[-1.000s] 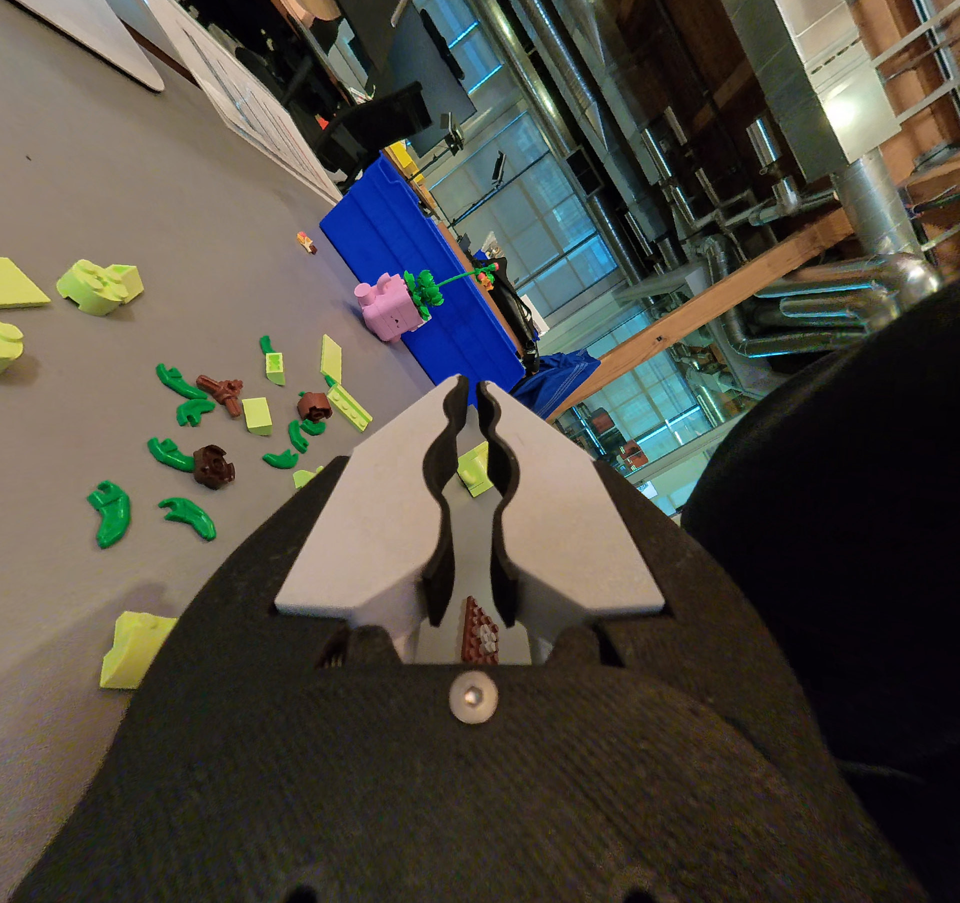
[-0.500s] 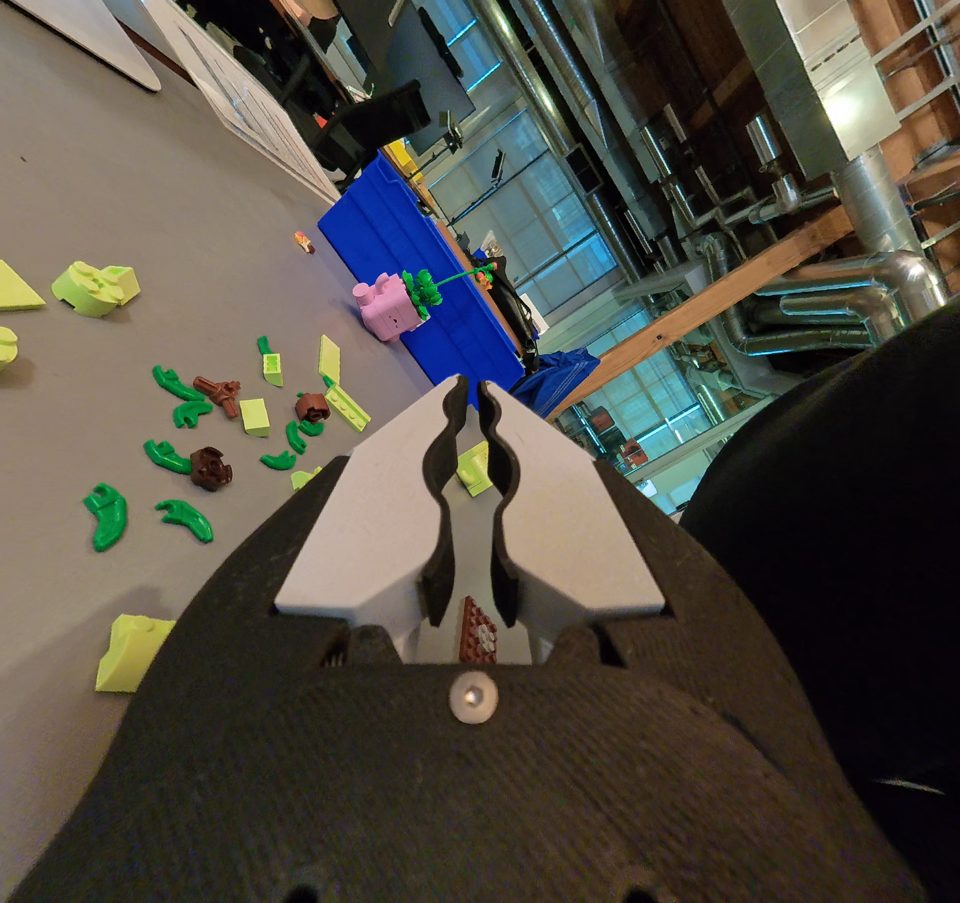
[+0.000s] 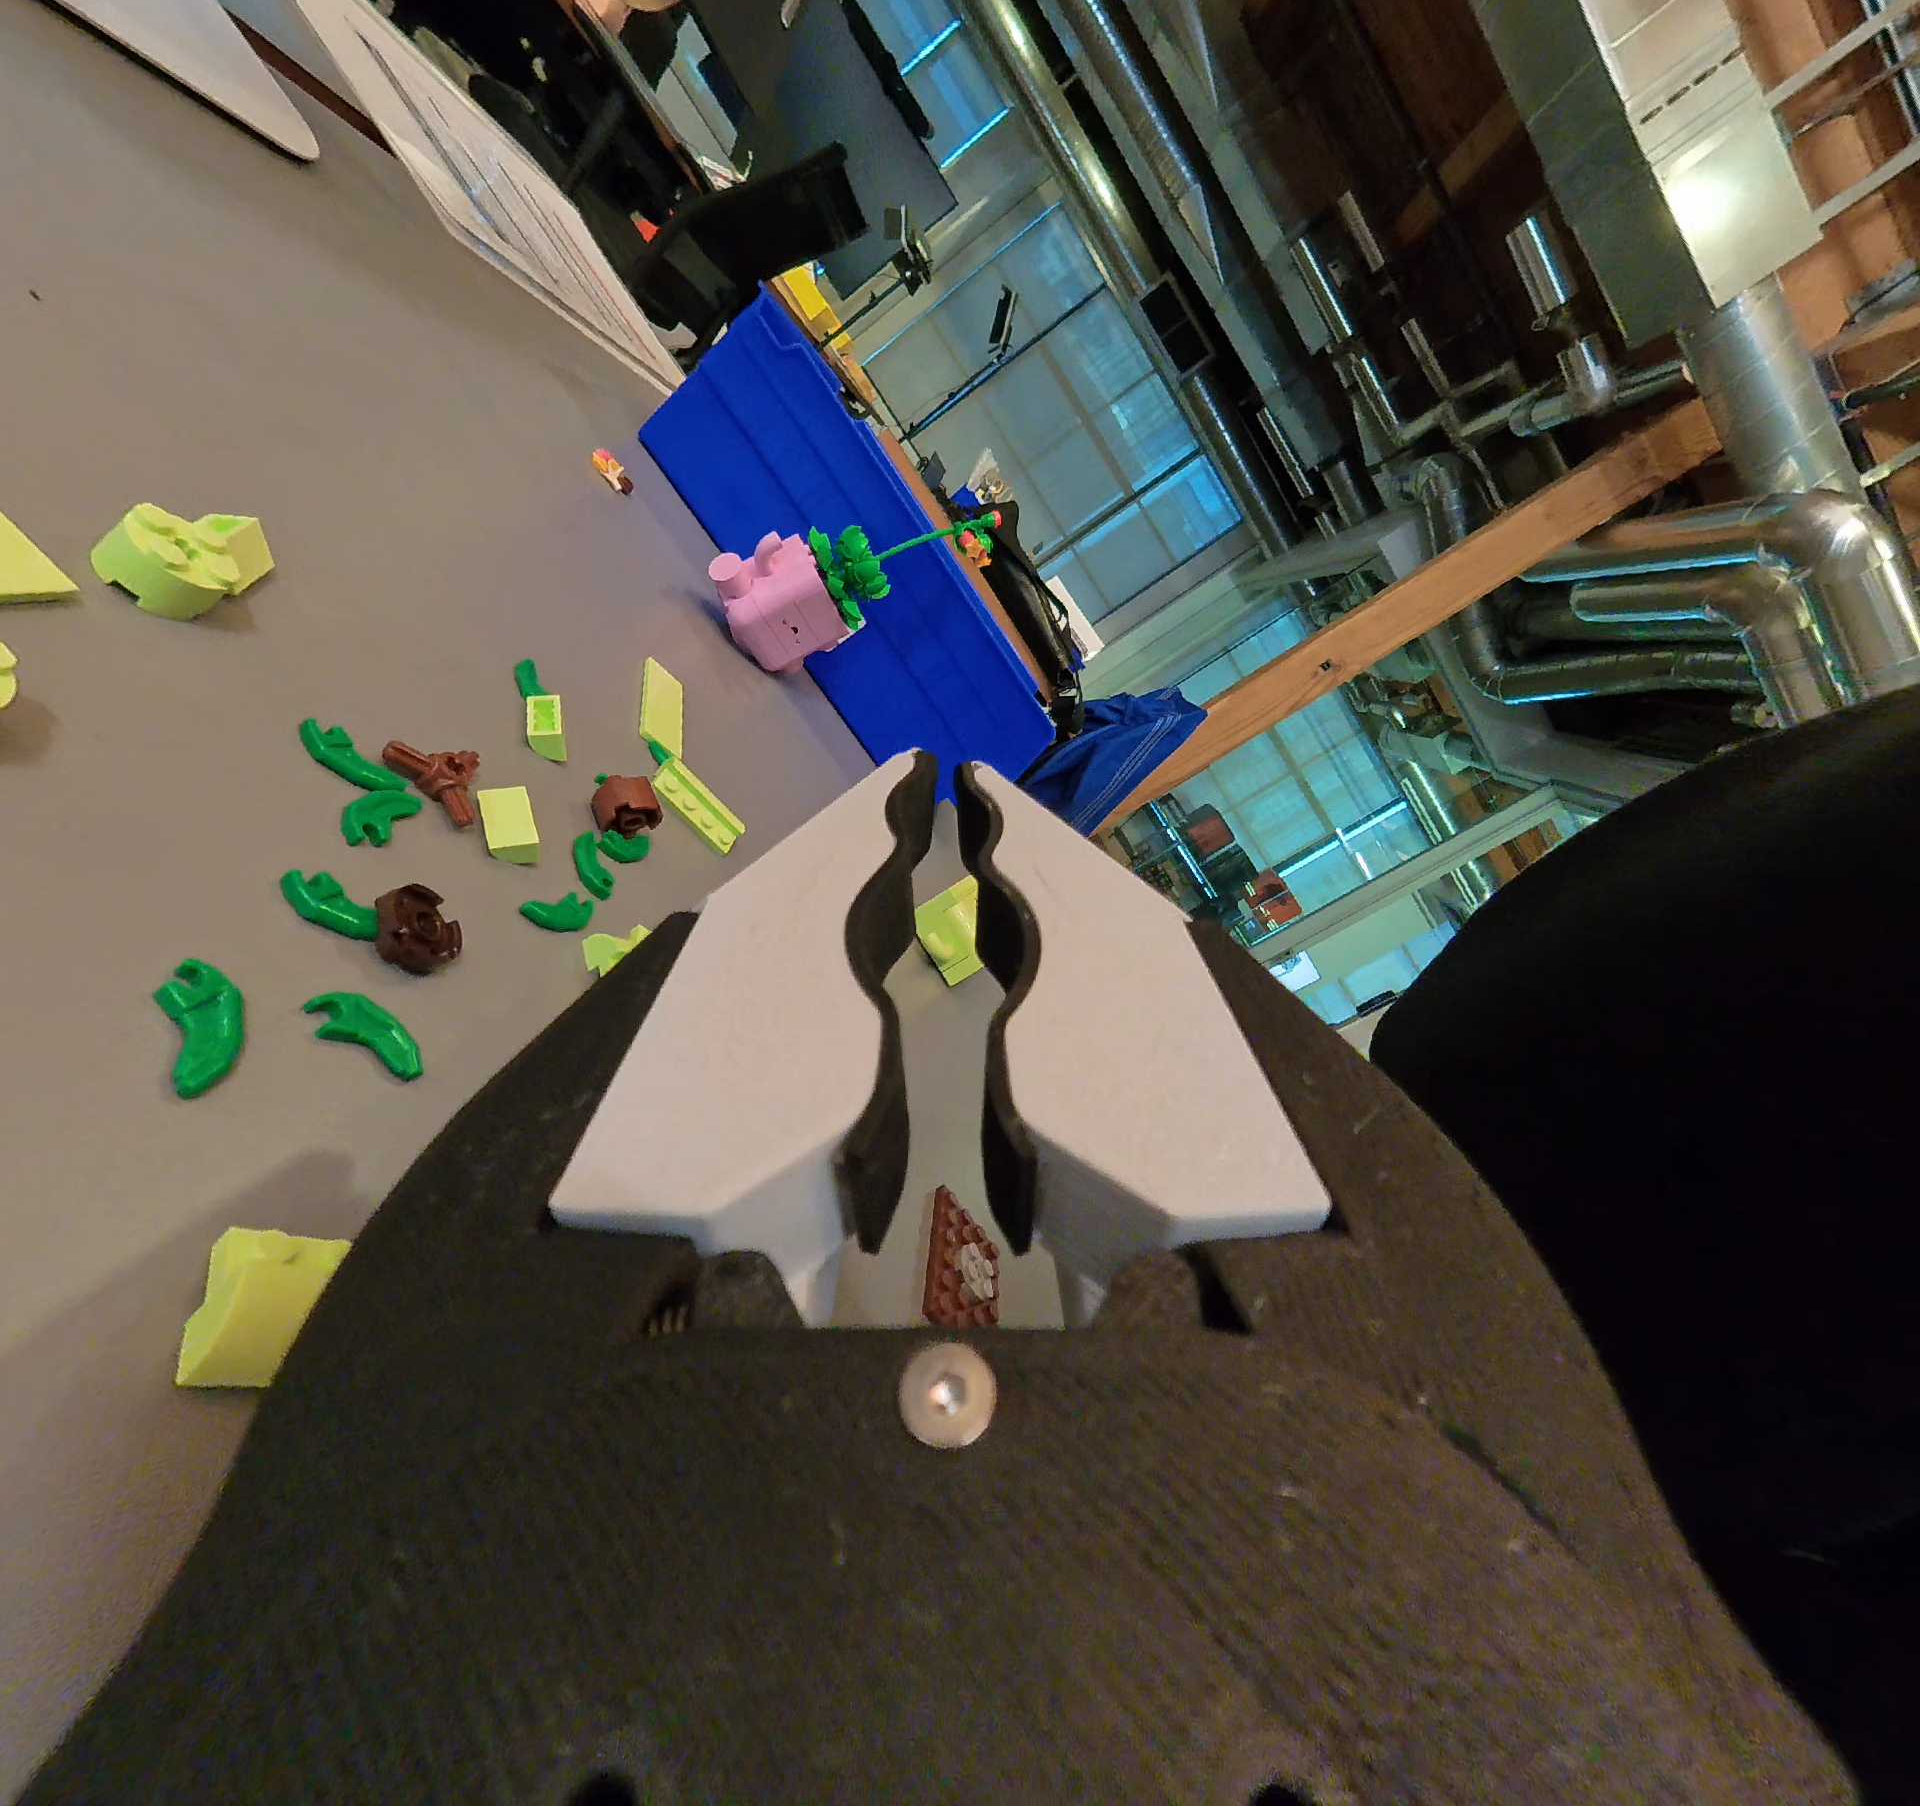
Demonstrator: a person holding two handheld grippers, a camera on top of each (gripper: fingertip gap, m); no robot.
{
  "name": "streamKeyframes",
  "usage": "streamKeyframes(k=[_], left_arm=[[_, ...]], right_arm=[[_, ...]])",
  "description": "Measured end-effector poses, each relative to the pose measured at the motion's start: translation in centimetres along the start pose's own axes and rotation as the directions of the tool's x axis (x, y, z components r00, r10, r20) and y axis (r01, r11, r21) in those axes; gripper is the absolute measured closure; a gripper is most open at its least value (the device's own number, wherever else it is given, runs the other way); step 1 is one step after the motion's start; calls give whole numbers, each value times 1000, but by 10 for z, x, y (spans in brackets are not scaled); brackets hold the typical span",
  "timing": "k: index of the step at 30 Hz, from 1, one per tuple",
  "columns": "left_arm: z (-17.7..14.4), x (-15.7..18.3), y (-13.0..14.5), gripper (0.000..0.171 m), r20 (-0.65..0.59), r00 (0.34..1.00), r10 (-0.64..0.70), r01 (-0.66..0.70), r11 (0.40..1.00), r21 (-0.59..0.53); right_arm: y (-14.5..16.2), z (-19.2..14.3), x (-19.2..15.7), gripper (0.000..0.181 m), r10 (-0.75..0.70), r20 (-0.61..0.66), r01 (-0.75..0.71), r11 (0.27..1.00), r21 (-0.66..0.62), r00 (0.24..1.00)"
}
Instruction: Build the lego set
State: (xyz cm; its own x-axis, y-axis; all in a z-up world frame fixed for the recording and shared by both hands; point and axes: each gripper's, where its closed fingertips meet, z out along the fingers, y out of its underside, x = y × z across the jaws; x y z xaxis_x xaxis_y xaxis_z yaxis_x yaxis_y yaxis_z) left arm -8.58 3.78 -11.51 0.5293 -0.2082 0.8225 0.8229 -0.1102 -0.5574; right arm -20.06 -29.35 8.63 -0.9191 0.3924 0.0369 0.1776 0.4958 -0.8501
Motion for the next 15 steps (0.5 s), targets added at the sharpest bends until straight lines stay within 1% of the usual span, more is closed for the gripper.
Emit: streamKeyframes(k=[3,6,7,8,9,11,13,14,15], left_arm=[[-1,0,-1,171,4,1000,5,-5,1000,2],[-2,0,-2,171,3,1000,5,-5,1000,6],[-2,0,-2,171,2,1000,4,-4,1000,8],[-2,0,-3,171,0,1000,3,-3,1000,8],[-2,1,-3,171,-1,1000,3,-3,1000,9],[-2,1,-3,171,-1,1000,4,-4,1000,8],[-2,1,-4,171,-2,1000,3,-2,1000,11],[-3,1,-4,171,-4,1000,0,0,1000,13],[-3,1,-5,171,-6,1000,-4,4,1000,15]], right_arm=[[34,25,9,181,93,17,-91,992,-82,996],[86,57,11,181,181,47,-166,962,-216,982],[105,66,10,170,206,58,-183,945,-273,977],[119,72,11,164,217,57,-188,929,-320,975],[130,76,16,163,205,30,-182,919,-351,978],[140,77,26,158,129,-37,-133,913,-386,991],[136,73,30,150,46,-79,-74,913,-401,996],[130,71,25,150,11,-72,-39,915,-401,997],[125,70,15,151,-14,-37,-2,918,-397,999]])
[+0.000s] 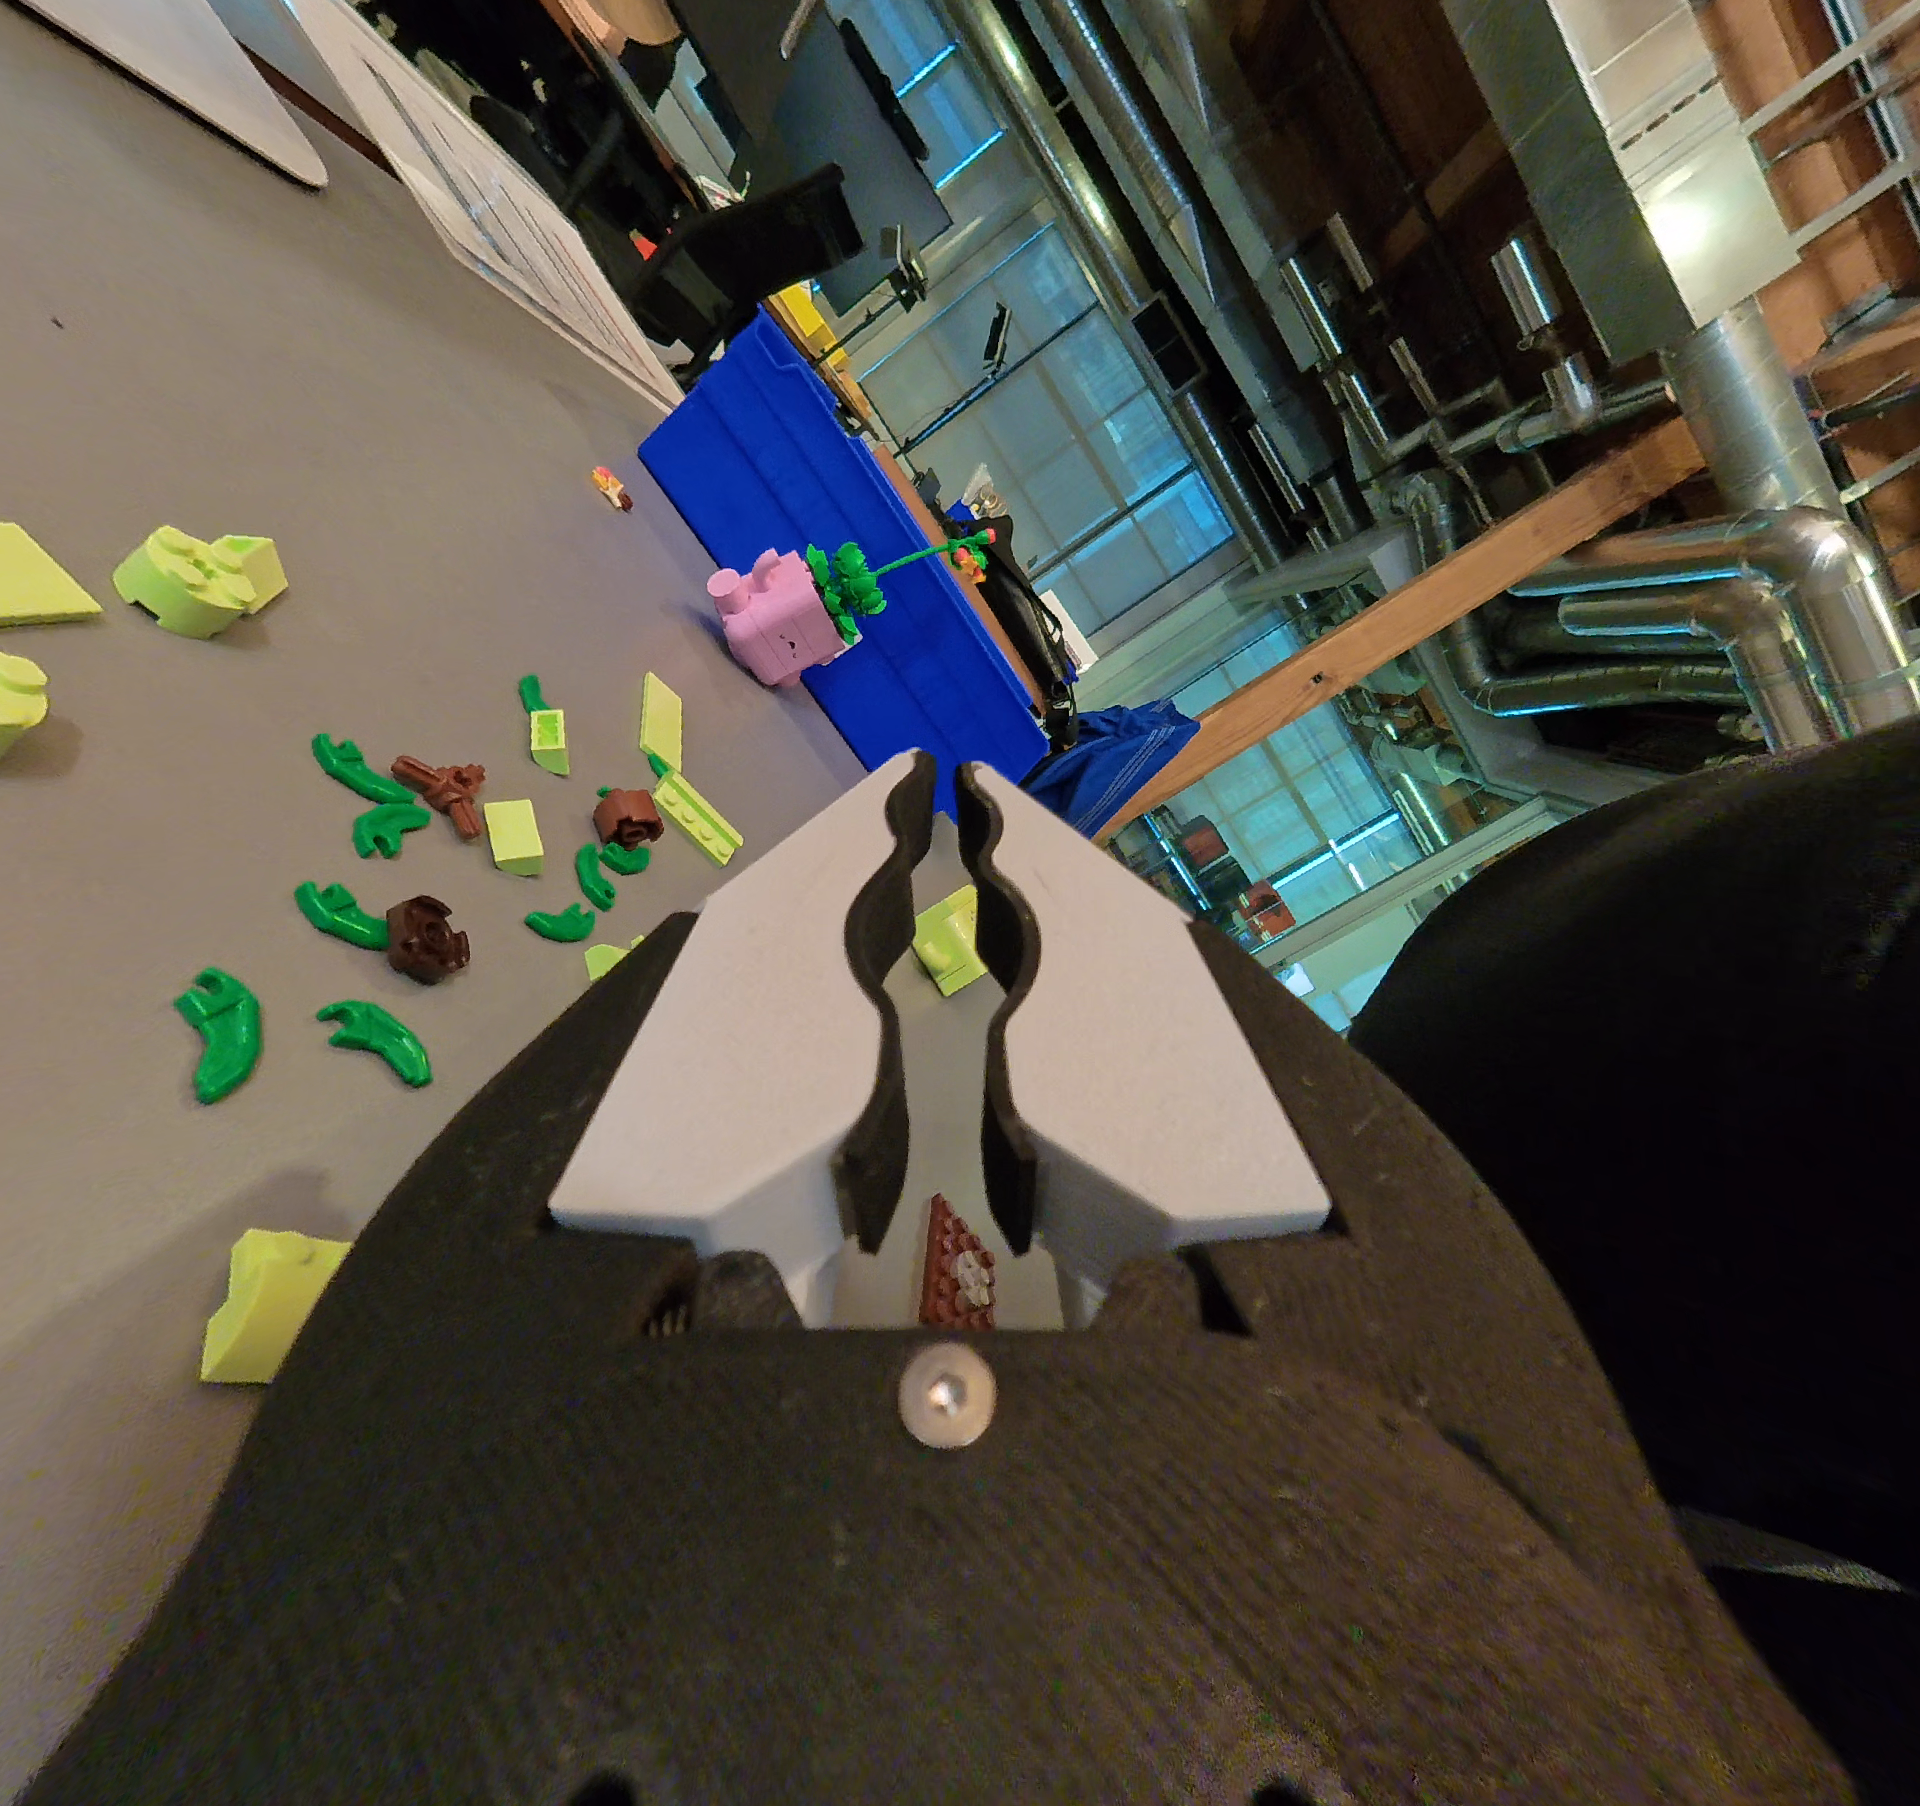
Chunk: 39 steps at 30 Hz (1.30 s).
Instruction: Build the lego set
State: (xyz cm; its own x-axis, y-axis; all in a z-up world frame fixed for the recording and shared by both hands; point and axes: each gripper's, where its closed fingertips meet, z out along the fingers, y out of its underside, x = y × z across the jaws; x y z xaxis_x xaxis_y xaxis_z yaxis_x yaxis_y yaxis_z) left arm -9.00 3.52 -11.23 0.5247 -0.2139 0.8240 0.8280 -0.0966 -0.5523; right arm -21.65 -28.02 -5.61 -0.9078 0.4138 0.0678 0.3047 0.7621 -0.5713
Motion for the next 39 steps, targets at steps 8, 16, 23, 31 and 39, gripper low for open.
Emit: streamKeyframes(k=[8,16,23,31,39], left_arm=[[1,-1,0,170,0,1000,-6,6,1000,-1],[4,-3,6,169,11,1000,-6,6,1000,-23],[3,1,3,169,5,1000,16,-16,1000,-21],[1,-1,1,169,31,999,43,-43,999,-22],[10,0,15,171,52,994,94,-92,994,-53]], right_arm=[[21,18,-120,163,-148,440,226,965,-131,886],[32,114,-74,181,-239,134,272,894,-357,962],[32,116,-57,172,-286,-50,249,898,-364,957],[22,-31,-50,155,158,-203,-82,936,342,966],[71,-11,-110,122,237,-146,-156,892,425,960]])
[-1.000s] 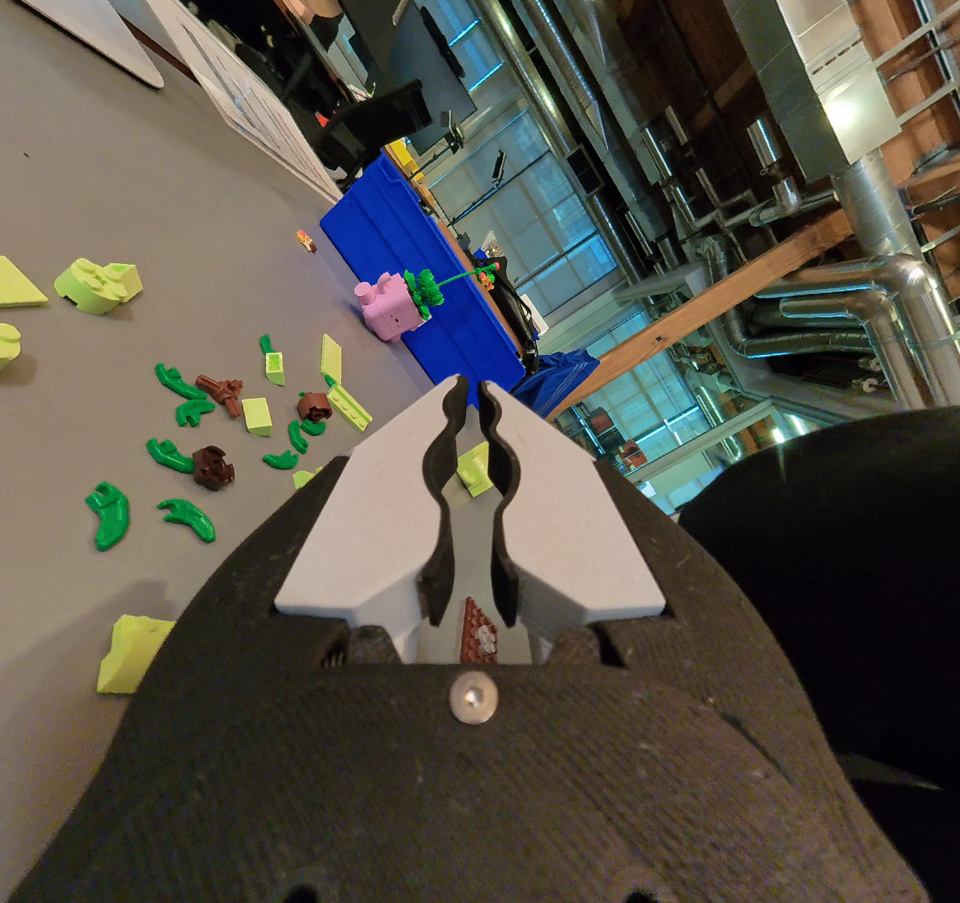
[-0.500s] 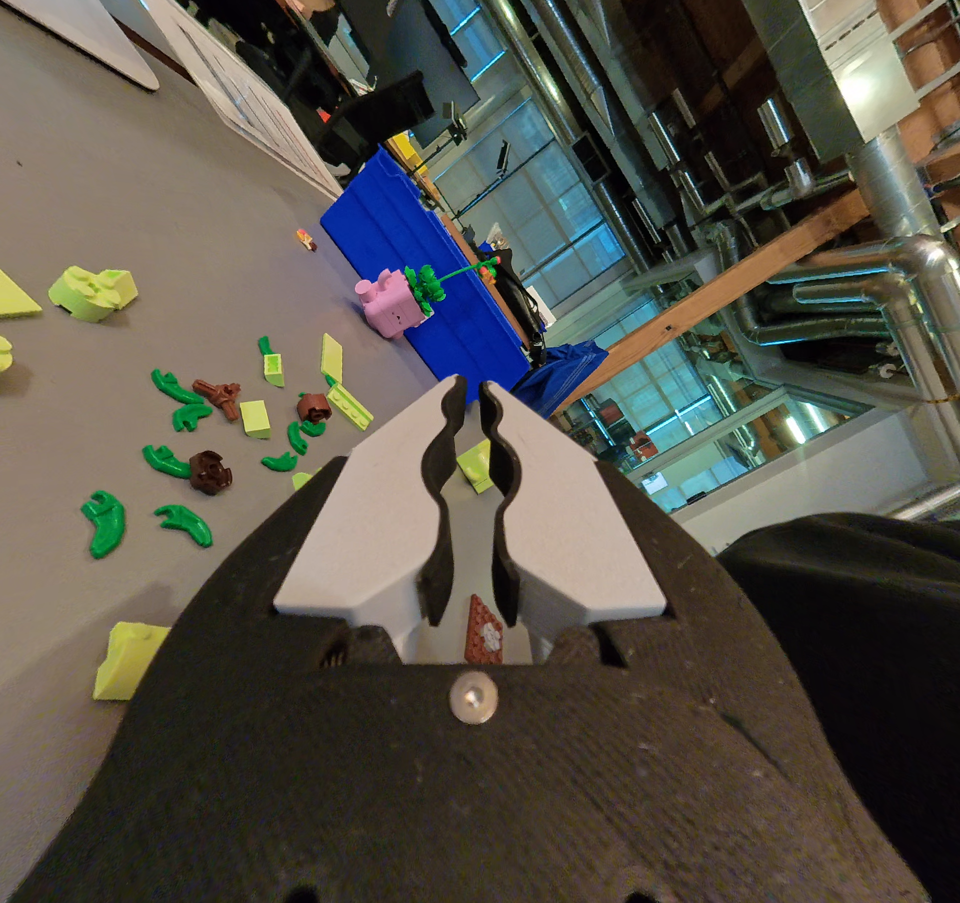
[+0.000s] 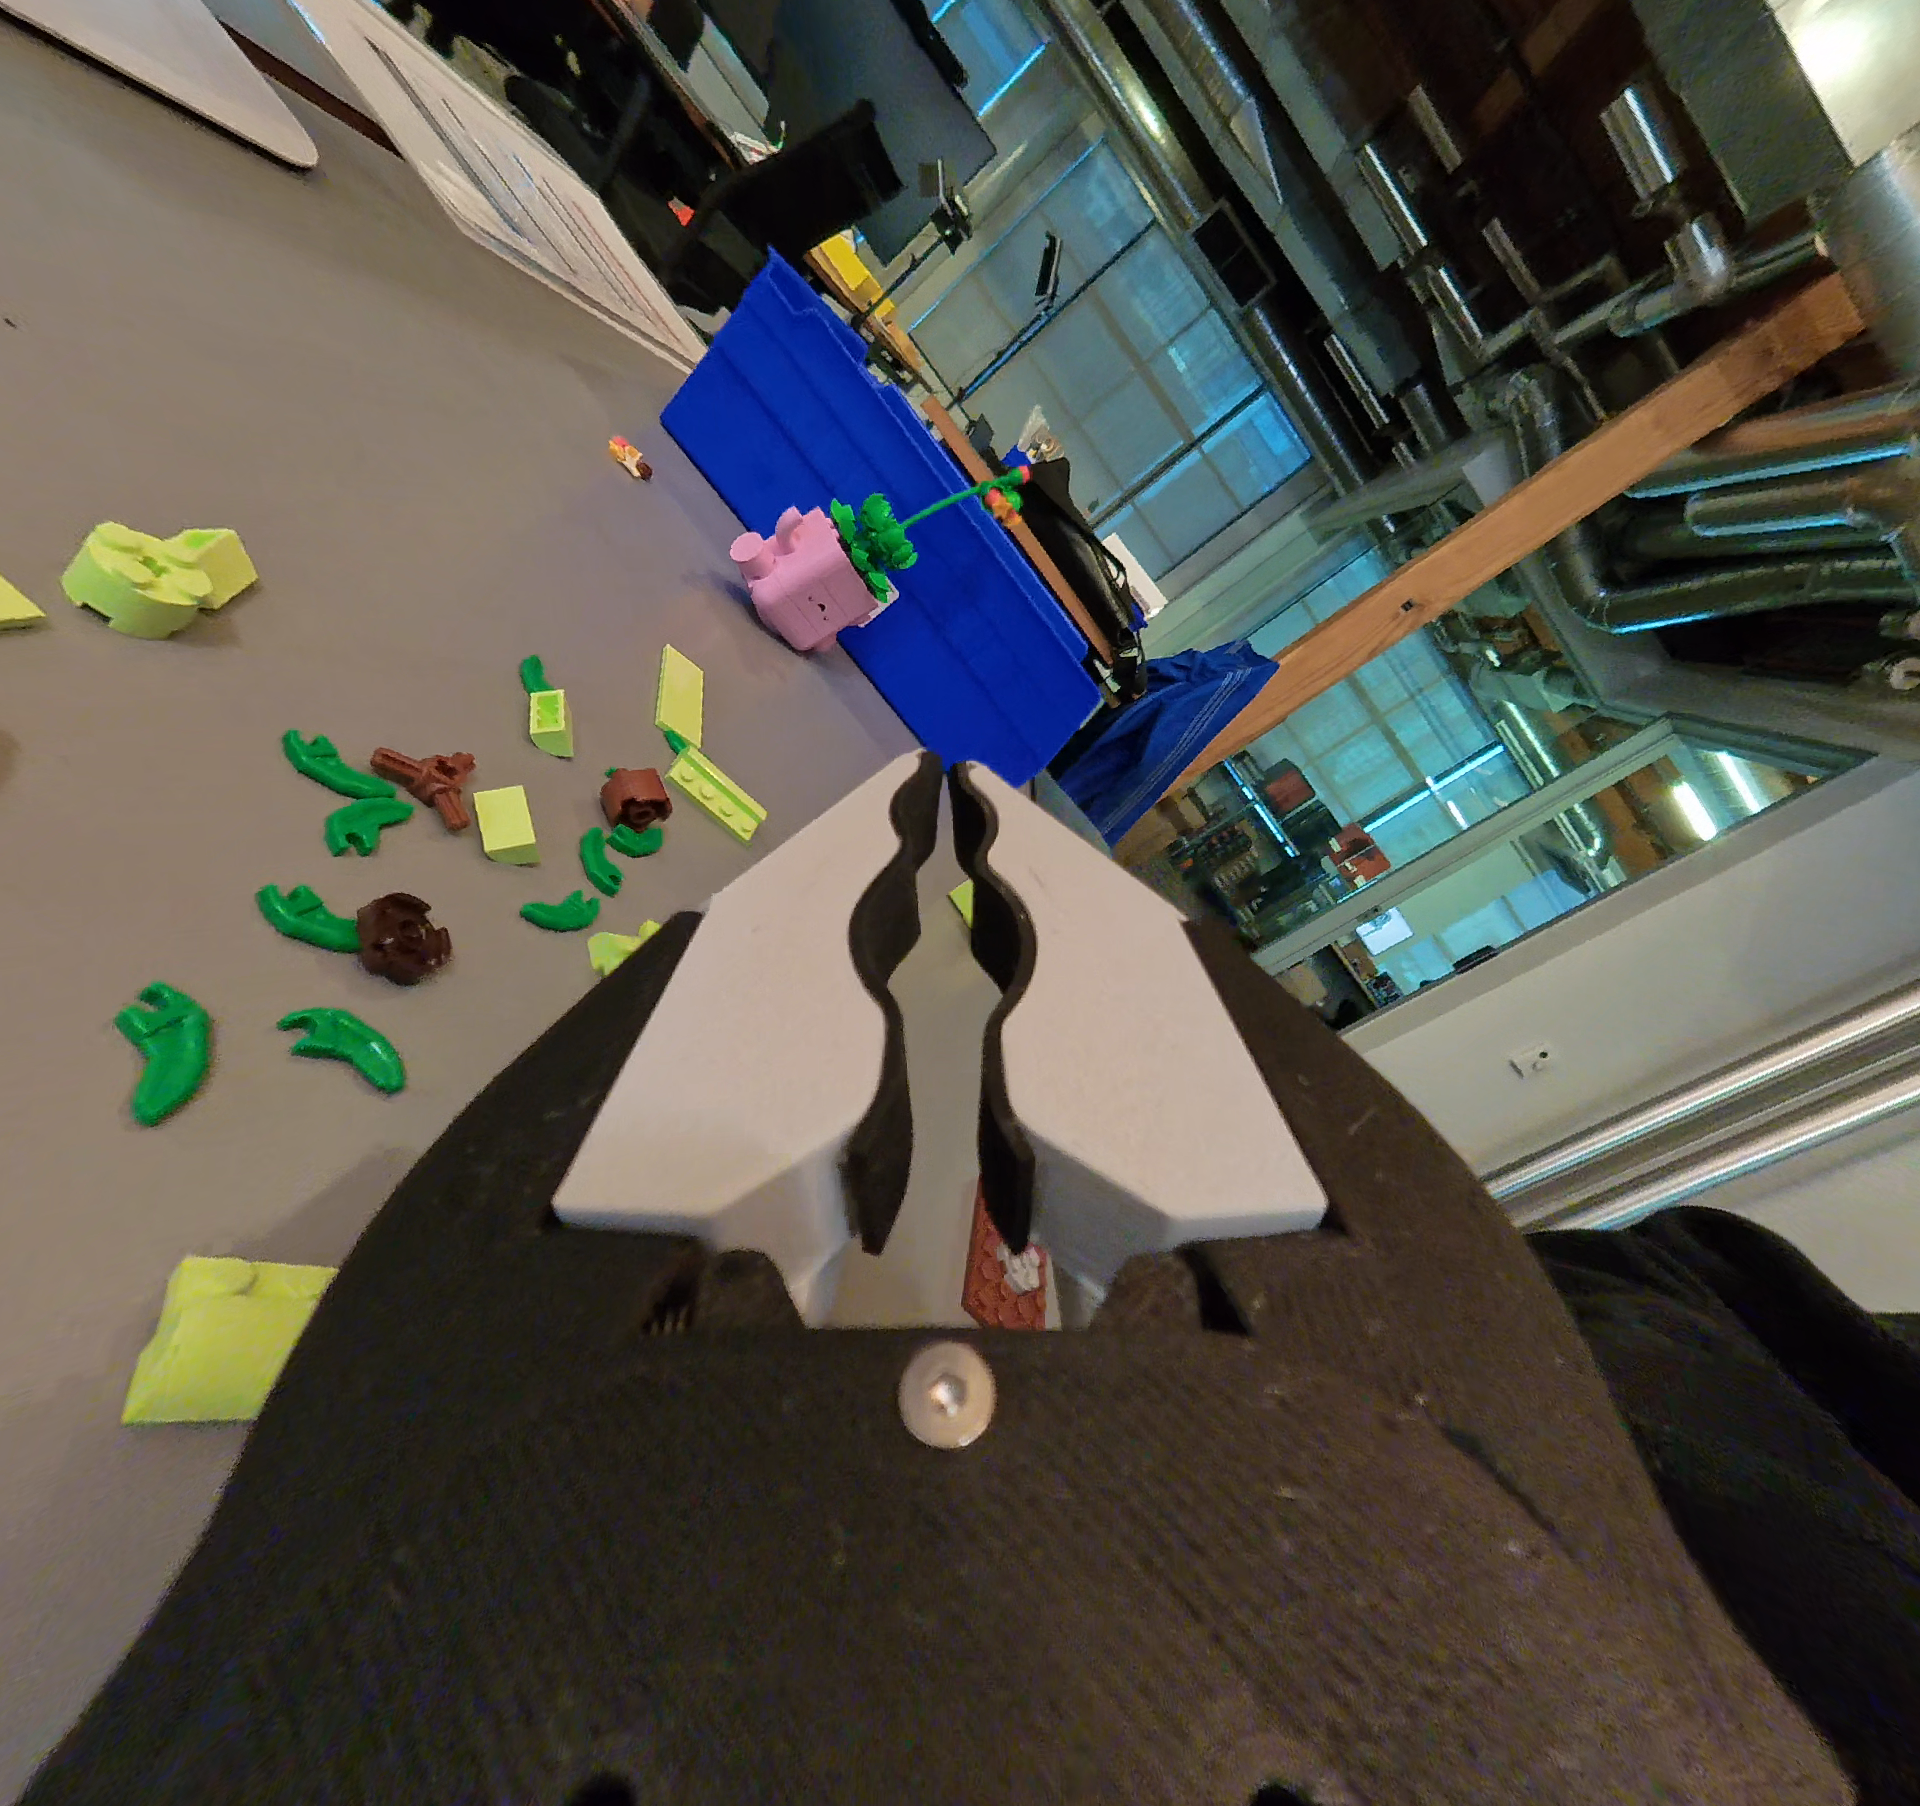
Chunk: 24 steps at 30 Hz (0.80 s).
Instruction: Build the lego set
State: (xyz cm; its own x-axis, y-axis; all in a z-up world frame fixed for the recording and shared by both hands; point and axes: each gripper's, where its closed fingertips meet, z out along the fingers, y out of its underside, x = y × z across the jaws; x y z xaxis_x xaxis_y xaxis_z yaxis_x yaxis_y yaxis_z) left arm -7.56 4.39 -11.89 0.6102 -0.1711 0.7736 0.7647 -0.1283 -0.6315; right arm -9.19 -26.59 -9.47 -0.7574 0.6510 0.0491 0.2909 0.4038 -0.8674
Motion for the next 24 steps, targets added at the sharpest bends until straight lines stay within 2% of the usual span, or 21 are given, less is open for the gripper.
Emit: streamKeyframes(k=[2,4,8,11,14,20,24], left_arm=[[0,4,3,171,6,1000,25,-25,1000,8],[-1,9,8,171,5,999,49,-49,999,4],[-5,10,7,171,-3,999,41,-41,999,20],[-7,11,3,171,-34,999,16,-14,999,32],[-8,15,0,171,-54,998,20,-18,999,41],[-19,18,-20,171,-77,996,32,-25,996,90],[-52,-3,-50,171,10,999,44,-45,986,163]], right_arm=[[2,12,-1,101,-38,-73,38,999,-1,997],[4,23,-1,96,-31,-98,28,999,-30,995],[3,46,-6,88,52,-42,-56,995,-81,998],[3,64,-10,77,115,24,-111,987,-120,993],[-3,83,-6,61,121,34,-116,984,-138,992],[-27,125,19,66,79,50,-73,989,-126,996],[-49,125,23,69,43,63,-39,998,-52,997]])
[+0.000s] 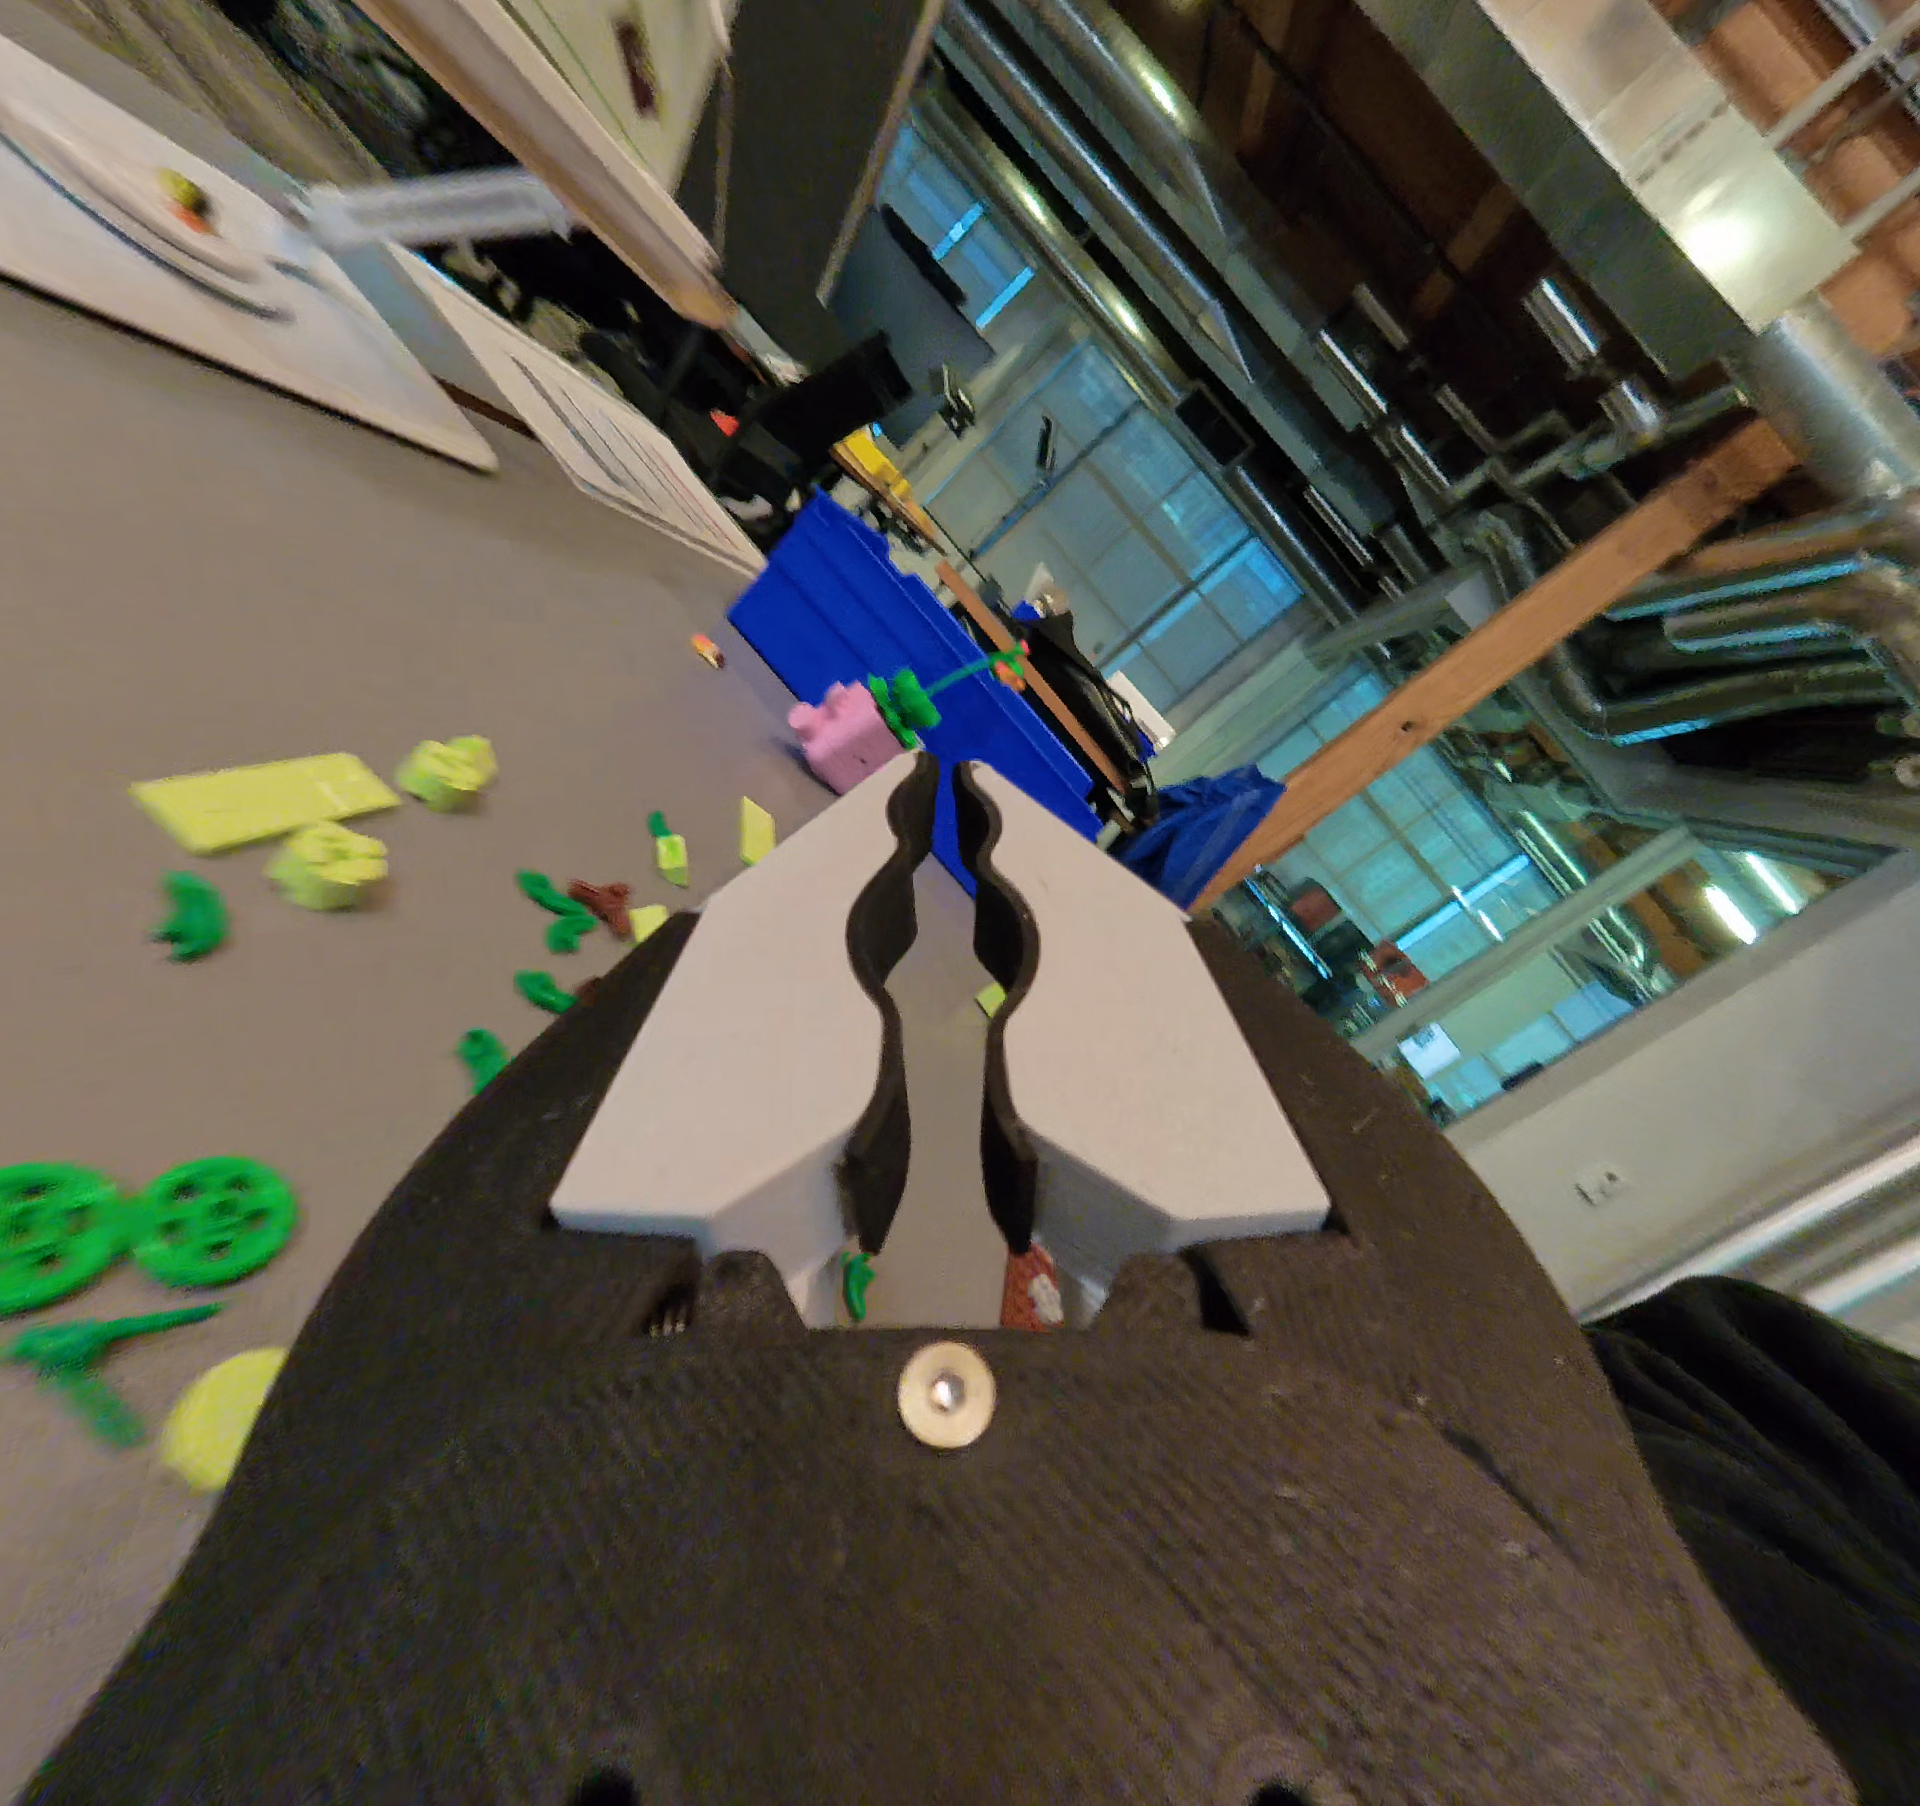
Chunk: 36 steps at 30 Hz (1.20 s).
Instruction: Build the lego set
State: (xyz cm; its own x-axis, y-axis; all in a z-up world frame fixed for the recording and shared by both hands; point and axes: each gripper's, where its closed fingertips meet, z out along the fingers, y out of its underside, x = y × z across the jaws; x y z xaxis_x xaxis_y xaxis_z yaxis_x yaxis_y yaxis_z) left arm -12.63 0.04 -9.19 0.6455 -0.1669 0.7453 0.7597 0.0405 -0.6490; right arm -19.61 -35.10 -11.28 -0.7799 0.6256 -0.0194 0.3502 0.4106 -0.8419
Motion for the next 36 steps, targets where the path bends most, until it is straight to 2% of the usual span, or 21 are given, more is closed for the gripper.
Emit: streamKeyframes(k=[3,6,9,11,13,14,16,17,19,21,22,23,26,29,32,36], left_arm=[[-22,-12,-22,170,42,999,-7,4,998,57],[-40,-21,-36,170,103,994,31,-39,996,75],[-55,-28,-43,169,198,971,134,-144,989,40],[-64,-34,-46,167,285,932,222,-232,973,0],[-70,-39,-45,168,370,880,297,-299,953,-52],[-71,-40,-42,171,399,855,331,-328,942,-79],[-69,-41,-38,171,450,804,390,-379,918,-119],[-66,-40,-35,171,464,780,420,-406,904,-135],[-58,-38,-25,171,475,748,464,-444,881,-162],[-49,-37,-15,171,466,732,497,-464,864,-193],[-46,-38,-13,171,470,717,514,-475,854,-210],[-45,-39,-13,171,476,702,530,-486,845,-224],[-47,-41,-17,170,484,689,539,-501,837,-218],[-49,-39,-22,168,463,725,510,-489,854,-177],[-54,-45,-25,163,458,735,499,-472,863,-183],[-59,-45,-33,160,448,767,459,-453,882,-127]], right_arm=[[-16,-34,-18,71,-4,21,3,997,82,1000],[-23,-100,-56,76,7,86,-22,985,172,996],[-3,-165,-70,95,11,29,-18,958,285,1000],[33,-200,-51,101,35,-119,3,952,307,992],[87,-231,-20,106,59,-297,15,970,241,953],[118,-248,-2,106,63,-393,12,983,184,918],[181,-286,32,117,48,-569,-3,997,79,821],[209,-306,47,121,53,-635,-22,998,57,771],[257,-339,68,129,161,-690,-121,987,107,706],[283,-355,73,133,317,-638,-225,948,225,701],[284,-361,72,133,376,-597,-255,926,280,709],[282,-366,72,134,407,-568,-260,910,324,716],[285,-377,80,151,445,-583,-271,891,365,680],[293,-368,84,164,400,-596,-286,916,281,696],[299,-352,86,181,318,-612,-279,947,162,724],[292,-339,93,181,218,-636,-208,974,92,740]])
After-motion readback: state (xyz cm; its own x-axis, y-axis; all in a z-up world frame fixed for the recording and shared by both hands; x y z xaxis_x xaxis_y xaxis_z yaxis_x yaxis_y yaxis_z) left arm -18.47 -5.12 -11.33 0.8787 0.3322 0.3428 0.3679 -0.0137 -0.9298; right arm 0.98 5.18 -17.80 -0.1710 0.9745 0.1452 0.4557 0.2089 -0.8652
